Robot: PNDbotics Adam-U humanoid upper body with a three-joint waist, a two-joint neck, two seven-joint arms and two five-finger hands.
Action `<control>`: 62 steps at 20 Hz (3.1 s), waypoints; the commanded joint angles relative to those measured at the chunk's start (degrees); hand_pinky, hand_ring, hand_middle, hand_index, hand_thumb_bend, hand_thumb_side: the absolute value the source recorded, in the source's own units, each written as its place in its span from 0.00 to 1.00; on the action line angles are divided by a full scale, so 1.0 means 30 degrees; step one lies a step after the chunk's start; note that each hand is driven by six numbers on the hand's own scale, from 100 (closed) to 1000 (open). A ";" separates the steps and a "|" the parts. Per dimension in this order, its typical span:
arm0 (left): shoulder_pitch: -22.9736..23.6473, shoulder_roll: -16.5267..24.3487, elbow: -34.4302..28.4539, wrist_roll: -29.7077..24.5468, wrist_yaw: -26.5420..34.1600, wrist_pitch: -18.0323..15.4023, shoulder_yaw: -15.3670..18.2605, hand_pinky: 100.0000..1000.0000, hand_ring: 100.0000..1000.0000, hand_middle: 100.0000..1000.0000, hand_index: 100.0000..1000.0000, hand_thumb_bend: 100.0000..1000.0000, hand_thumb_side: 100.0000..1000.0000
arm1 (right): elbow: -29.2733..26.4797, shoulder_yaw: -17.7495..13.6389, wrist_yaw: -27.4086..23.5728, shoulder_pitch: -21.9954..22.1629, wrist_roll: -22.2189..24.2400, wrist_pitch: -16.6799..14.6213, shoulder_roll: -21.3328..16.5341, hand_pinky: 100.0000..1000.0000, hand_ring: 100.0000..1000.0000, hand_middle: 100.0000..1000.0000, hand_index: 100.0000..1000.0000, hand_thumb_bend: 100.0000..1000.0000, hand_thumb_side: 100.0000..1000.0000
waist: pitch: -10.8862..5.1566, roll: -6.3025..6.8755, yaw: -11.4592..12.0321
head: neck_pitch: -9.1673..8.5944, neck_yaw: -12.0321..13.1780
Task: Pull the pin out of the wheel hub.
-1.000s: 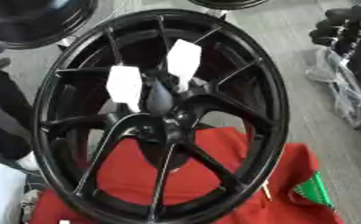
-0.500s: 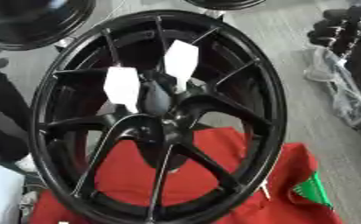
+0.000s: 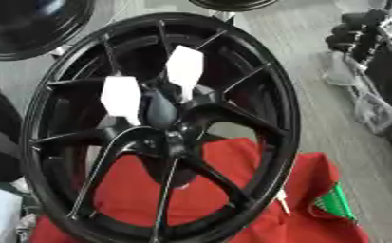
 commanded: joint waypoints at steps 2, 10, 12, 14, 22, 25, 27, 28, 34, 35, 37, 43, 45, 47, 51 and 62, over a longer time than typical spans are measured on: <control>-0.1844 0.3515 -0.0627 -0.1491 0.0350 0.0252 -0.1388 0.82 0.80 0.75 0.80 0.00 0.61 | -0.0141 -0.0168 0.0188 0.0016 0.0026 -0.0121 -0.0759 0.82 0.71 0.62 0.73 0.00 0.70 | -0.0587 -0.0022 0.0081 | 0.0146 -0.0210; -0.4275 0.6949 -0.2081 -0.4264 -0.1713 0.1054 -0.4086 0.83 0.81 0.76 0.81 0.00 0.56 | -0.0143 -0.0121 0.0401 0.0222 0.0073 -0.0225 -0.0985 0.83 0.71 0.62 0.73 0.00 0.70 | -0.0633 0.0122 0.0206 | 0.0506 0.0179; -0.4672 0.7207 -0.2538 -0.5193 -0.2673 0.1618 -0.4632 0.83 0.82 0.76 0.82 0.00 0.58 | -0.0150 -0.0151 0.0407 0.0276 0.0037 -0.0254 -0.1027 0.83 0.71 0.62 0.73 0.00 0.70 | -0.0643 0.0126 0.0256 | 0.0671 0.0239; -0.5147 0.7328 -0.3012 -0.6243 -0.3700 0.2211 -0.5136 0.84 0.83 0.77 0.83 0.00 0.58 | -0.0169 -0.0180 0.0428 0.0361 0.0003 -0.0295 -0.1083 0.83 0.71 0.62 0.73 0.00 0.70 | -0.0648 0.0125 0.0326 | 0.0750 0.0244; -0.7626 0.6646 -0.3949 -1.1557 -0.6984 0.3461 -0.7411 0.89 0.86 0.79 0.87 0.00 0.72 | -0.0158 -0.0242 0.0584 0.0670 -0.0078 -0.0389 -0.1263 0.83 0.71 0.62 0.73 0.00 0.70 | -0.0775 0.0237 0.0563 | 0.0788 0.0189; -0.8371 0.5974 -0.3420 -1.2811 -0.8067 0.3582 -0.8036 0.90 0.87 0.80 0.87 0.00 0.73 | -0.0160 -0.0226 0.0559 0.0673 -0.0061 -0.0377 -0.1259 0.83 0.71 0.62 0.73 0.00 0.70 | -0.0827 0.0251 0.0569 | 0.0700 0.0109; -0.8779 0.5464 -0.2871 -1.3305 -0.8579 0.3571 -0.8397 0.91 0.87 0.80 0.87 0.00 0.75 | -0.0157 -0.0213 0.0552 0.0677 -0.0042 -0.0365 -0.1252 0.83 0.71 0.62 0.73 0.00 0.70 | -0.0845 0.0244 0.0570 | 0.0647 0.0068; -0.8954 0.5206 -0.2551 -1.3470 -0.8797 0.3559 -0.8574 0.91 0.87 0.80 0.87 0.00 0.74 | -0.0156 -0.0203 0.0552 0.0678 -0.0027 -0.0362 -0.1247 0.83 0.71 0.62 0.73 0.00 0.70 | -0.0850 0.0238 0.0564 | 0.0611 0.0065; -0.9483 0.4121 -0.0980 -1.4066 -0.9557 0.3095 -0.9278 0.93 0.90 0.80 0.87 0.00 0.64 | -0.0119 -0.0164 0.0572 0.0663 0.0038 -0.0339 -0.1203 0.83 0.71 0.62 0.73 0.00 0.70 | -0.0857 0.0214 0.0541 | 0.0473 0.0102; -0.9487 0.4028 -0.0752 -1.4178 -0.9680 0.2963 -0.9366 0.94 0.90 0.80 0.87 0.00 0.64 | -0.0116 -0.0150 0.0574 0.0650 0.0057 -0.0338 -0.1196 0.83 0.71 0.62 0.73 0.00 0.70 | -0.0859 0.0214 0.0531 | 0.0449 0.0111; -0.9452 0.3877 -0.0339 -1.4509 -0.9940 0.2638 -0.9529 0.95 0.91 0.81 0.87 0.03 0.65 | -0.0106 -0.0127 0.0585 0.0631 0.0088 -0.0331 -0.1187 0.83 0.71 0.62 0.73 0.00 0.70 | -0.0857 0.0217 0.0513 | 0.0416 0.0112; -0.9353 0.3375 0.0887 -1.5639 -1.0640 0.1557 -0.9881 0.99 0.93 0.81 0.90 0.15 0.31 | -0.0078 -0.0054 0.0607 0.0562 0.0184 -0.0308 -0.1143 0.83 0.71 0.62 0.73 0.00 0.70 | -0.0836 0.0198 0.0450 | 0.0373 0.0156; -0.9321 0.3286 0.1095 -1.5897 -1.0721 0.1162 -0.9893 1.00 0.94 0.81 0.91 0.20 0.23 | -0.0061 -0.0049 0.0617 0.0553 0.0200 -0.0296 -0.1129 0.83 0.71 0.62 0.73 0.00 0.70 | -0.0819 0.0196 0.0434 | 0.0375 0.0149; -0.9271 0.3270 0.1123 -1.5923 -1.0782 0.0769 -0.9825 1.00 0.95 0.81 0.92 0.22 0.35 | -0.0037 -0.0033 0.0641 0.0553 0.0226 -0.0281 -0.1123 0.83 0.71 0.62 0.73 0.00 0.70 | -0.0809 0.0199 0.0430 | 0.0394 0.0147; -0.9171 0.3273 0.1303 -1.5641 -1.1092 0.0348 -0.9788 1.00 0.95 0.79 0.91 0.28 0.42 | -0.0017 -0.0008 0.0664 0.0539 0.0289 -0.0276 -0.1118 0.83 0.71 0.62 0.73 0.00 0.70 | -0.0805 0.0207 0.0412 | 0.0402 0.0142; -0.8988 0.2891 0.2355 -1.4307 -1.2279 0.0490 -1.0066 1.00 0.93 0.76 0.89 0.36 0.38 | 0.0022 0.0014 0.0692 0.0509 0.0398 -0.0279 -0.1111 0.83 0.71 0.62 0.73 0.00 0.71 | -0.0768 0.0200 0.0344 | 0.0460 0.0166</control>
